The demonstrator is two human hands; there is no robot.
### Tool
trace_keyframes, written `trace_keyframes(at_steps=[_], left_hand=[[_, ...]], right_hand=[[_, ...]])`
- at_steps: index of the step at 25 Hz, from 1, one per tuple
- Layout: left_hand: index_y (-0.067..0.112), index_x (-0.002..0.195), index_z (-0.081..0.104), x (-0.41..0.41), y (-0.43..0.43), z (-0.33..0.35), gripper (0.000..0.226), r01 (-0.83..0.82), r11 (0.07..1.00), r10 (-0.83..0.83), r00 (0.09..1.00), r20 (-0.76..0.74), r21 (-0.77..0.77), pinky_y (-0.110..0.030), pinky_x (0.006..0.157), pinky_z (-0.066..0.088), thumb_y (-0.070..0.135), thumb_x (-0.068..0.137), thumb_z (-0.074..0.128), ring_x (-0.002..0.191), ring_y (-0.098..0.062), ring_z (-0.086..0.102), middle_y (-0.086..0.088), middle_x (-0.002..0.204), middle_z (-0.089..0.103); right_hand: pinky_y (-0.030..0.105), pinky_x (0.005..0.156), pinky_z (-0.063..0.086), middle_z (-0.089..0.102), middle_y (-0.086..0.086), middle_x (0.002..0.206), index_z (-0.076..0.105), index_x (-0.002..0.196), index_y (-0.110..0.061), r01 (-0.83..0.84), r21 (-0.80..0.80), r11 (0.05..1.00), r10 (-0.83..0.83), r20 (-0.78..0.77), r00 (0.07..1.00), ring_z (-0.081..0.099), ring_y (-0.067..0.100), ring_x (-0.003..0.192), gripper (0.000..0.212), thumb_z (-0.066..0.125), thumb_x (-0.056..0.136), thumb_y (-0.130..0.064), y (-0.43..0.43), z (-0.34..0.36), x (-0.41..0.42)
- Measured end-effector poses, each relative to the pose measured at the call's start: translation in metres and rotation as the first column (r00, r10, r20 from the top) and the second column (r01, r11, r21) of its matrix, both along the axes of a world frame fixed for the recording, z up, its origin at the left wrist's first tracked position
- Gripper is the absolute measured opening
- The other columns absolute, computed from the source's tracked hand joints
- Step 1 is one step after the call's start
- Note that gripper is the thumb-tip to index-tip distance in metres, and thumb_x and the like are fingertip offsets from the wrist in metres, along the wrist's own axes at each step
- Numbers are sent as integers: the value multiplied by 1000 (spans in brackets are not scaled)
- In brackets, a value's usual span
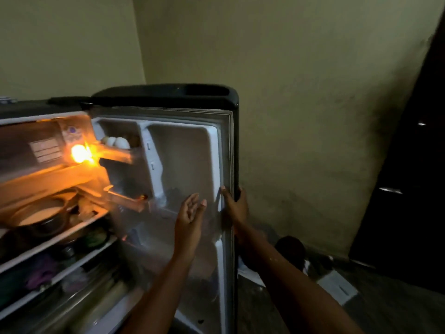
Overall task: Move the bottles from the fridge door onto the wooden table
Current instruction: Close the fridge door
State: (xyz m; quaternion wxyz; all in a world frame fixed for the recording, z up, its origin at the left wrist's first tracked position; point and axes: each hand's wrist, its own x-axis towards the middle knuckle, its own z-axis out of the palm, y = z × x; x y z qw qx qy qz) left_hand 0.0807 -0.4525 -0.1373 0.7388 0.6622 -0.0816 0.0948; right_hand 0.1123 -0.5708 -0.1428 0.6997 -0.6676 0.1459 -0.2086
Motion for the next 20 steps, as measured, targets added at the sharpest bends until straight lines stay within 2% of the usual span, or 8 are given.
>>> trace_keyframes(at_steps=[4, 6, 8, 9, 12, 15, 18, 20], left_hand=[[12, 117, 54, -36, 0, 2, 30, -172, 983, 175, 984, 44, -63, -1, 75, 44, 5, 88, 53, 89, 12, 59, -7, 118, 59], [9, 119, 53, -61, 3, -4, 32, -254, 965, 259, 963, 80, -67, -1, 77, 44, 4, 88, 53, 86, 18, 58, 0, 113, 59], [10, 123, 51, -82, 6, -7, 37, -310, 949, 314, 943, 112, -51, -7, 87, 43, 6, 87, 57, 102, 12, 56, 4, 117, 58], [14, 124, 49, -89, 8, -10, 40, -335, 942, 336, 933, 130, -34, -14, 95, 42, 11, 86, 60, 113, 3, 54, 4, 124, 55], [24, 130, 42, -104, 19, -17, 50, -490, 872, 481, 860, 169, 10, -33, 111, 32, 20, 84, 62, 132, -16, 40, 2, 139, 41], [19, 137, 36, -106, 48, -17, 60, -721, 691, 707, 690, 154, 56, -33, 115, 24, 24, 84, 63, 137, -20, 29, -6, 145, 28], [21, 142, 30, -103, 93, -8, 66, -805, 581, 804, 591, 72, 121, -42, 115, 25, 32, 85, 61, 137, -24, 27, -6, 148, 25], [23, 144, 26, -102, 122, 0, 67, -835, 532, 839, 542, 40, 141, -43, 115, 23, 33, 86, 59, 138, -27, 23, -8, 150, 26]], right_hand=[[48, 107, 40, 46, 6, 141, 37, 138, -20, -241, 26, 970, 241, -21, 970, 47, 25, 127, 69, 67, 79, -39, -14, -18, -15], [45, 108, 40, 51, 5, 136, 41, 135, -18, -394, 37, 918, 394, -1, 919, 50, 22, 123, 64, 68, 79, -31, -12, -23, -32], [40, 109, 39, 53, 4, 128, 43, 133, -10, -526, -23, 850, 526, 18, 850, 50, 20, 121, 53, 63, 84, -12, -7, -20, -50], [38, 109, 39, 54, 6, 126, 44, 132, -8, -583, -80, 808, 586, 21, 810, 50, 20, 120, 50, 60, 85, -6, -2, -18, -57], [27, 102, 43, 58, 5, 120, 50, 128, -6, -696, -273, 664, 731, 40, 681, 54, 15, 114, 42, 58, 87, -6, 20, -7, -68], [29, 95, 48, 64, 2, 106, 60, 116, -12, -683, -252, 685, 725, 145, 673, 60, 17, 105, 28, 58, 88, -13, 57, 10, -55], [36, 86, 51, 63, -2, 86, 60, 91, -24, -683, -205, 701, 713, 189, 675, 61, 18, 90, 7, 62, 85, -20, 105, 22, -42], [25, 75, 50, 56, 0, 74, 55, 83, -18, -665, -224, 712, 702, 209, 681, 56, 17, 75, 10, 66, 82, -19, 139, 27, -37]])
